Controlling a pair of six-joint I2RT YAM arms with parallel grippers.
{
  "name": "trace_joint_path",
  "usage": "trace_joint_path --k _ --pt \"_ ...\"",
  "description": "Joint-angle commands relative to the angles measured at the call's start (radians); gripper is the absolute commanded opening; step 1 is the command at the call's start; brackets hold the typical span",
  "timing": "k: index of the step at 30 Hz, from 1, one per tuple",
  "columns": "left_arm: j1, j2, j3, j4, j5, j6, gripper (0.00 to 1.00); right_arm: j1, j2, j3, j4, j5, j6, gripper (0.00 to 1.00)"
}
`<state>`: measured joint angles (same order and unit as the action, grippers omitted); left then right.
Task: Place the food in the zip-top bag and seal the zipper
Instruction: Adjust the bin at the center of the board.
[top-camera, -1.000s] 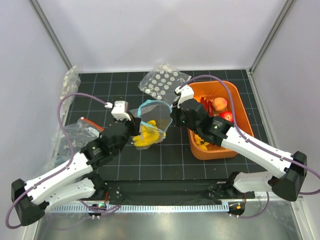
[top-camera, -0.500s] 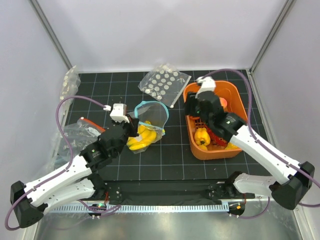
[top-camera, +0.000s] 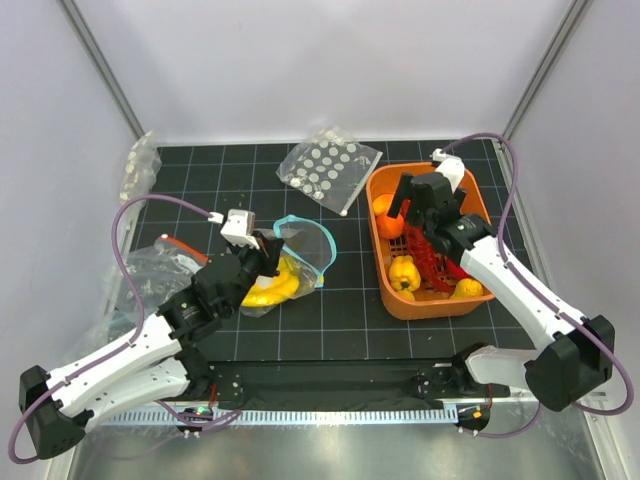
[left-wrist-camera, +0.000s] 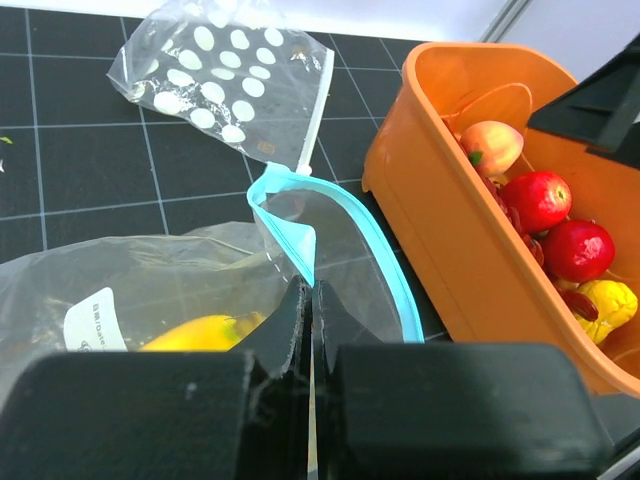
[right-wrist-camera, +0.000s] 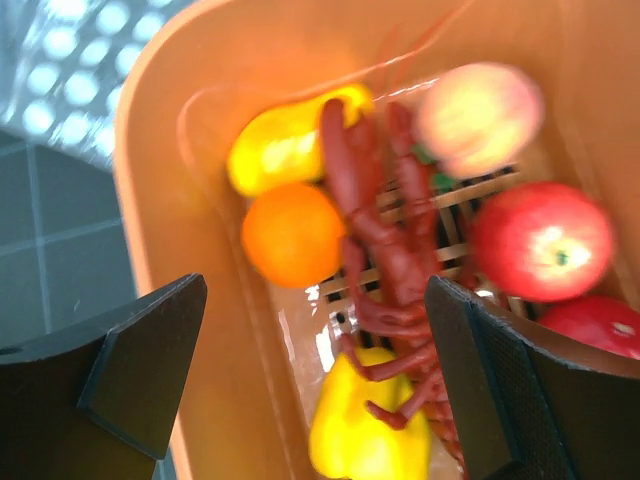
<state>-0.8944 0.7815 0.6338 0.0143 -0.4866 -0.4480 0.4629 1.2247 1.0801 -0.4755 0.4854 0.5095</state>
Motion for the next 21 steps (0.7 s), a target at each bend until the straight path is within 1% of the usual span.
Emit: trace_joint_path --k 1,4,5,7,9,10,11,12,14,15,16,17,18,19,20,21 --pt "0.003 -0.004 0.001 0.078 0.0 0.02 0.01 -0.001 -0.013 -0.023 0.08 -0.181 -0.037 1.0" --pt "0.003 -0.005 0.003 0.075 -0.01 0.022 0.0 -0.001 -0.039 -0.066 0.166 -0.283 -0.078 0.99" --pt "0.003 -0.005 0.004 0.073 -0.01 0.02 0.01 -0.001 -0.034 -0.062 0.158 -0.333 -0.088 0.98" --pt "0.003 -0.004 0.007 0.072 -0.006 0.019 0.01 -0.003 -0.013 -0.045 0.152 -0.367 -0.101 0.97" --pt "0.003 -0.004 0.004 0.069 -0.015 0.022 0.01 0.012 0.028 -0.043 0.162 -0.424 -0.121 0.93" --pt "0.003 -0.004 0.004 0.069 -0.02 0.022 0.01 0.019 0.029 -0.043 0.163 -0.424 -0.126 0.93" --pt "0.002 -0.004 0.004 0.067 -0.024 0.023 0.01 0.028 0.062 -0.039 0.158 -0.416 -0.132 0.92" --pt "0.003 -0.005 0.003 0.067 -0.026 0.026 0.01 0.043 0.081 -0.028 0.137 -0.388 -0.14 0.91" --pt "0.003 -0.007 0.001 0.065 -0.029 0.026 0.0 0.1 0.148 0.009 0.112 -0.341 -0.163 0.88" --pt "0.003 -0.01 0.0 0.065 -0.03 0.026 0.01 0.123 0.172 0.024 0.079 -0.258 -0.172 0.86" --pt "0.003 -0.011 -0.002 0.065 -0.033 0.028 0.01 0.146 0.202 0.064 0.058 -0.21 -0.18 0.82" --pt "0.003 -0.011 -0.002 0.065 -0.038 0.029 0.0 0.195 0.225 0.085 0.037 -0.146 -0.189 0.7" --pt "0.003 -0.014 -0.002 0.064 -0.038 0.029 0.0 0.213 0.272 0.108 -0.009 -0.092 -0.192 0.62" --pt "0.003 -0.013 -0.002 0.064 -0.038 0.029 0.0 0.233 0.289 0.142 -0.026 0.006 -0.195 0.5" --pt "0.003 -0.014 -0.002 0.064 -0.038 0.029 0.01 0.262 0.301 0.153 -0.035 0.043 -0.197 0.32" --pt "0.003 -0.017 -0.003 0.064 -0.038 0.029 0.0 0.278 0.317 0.162 -0.04 0.114 -0.206 0.23"
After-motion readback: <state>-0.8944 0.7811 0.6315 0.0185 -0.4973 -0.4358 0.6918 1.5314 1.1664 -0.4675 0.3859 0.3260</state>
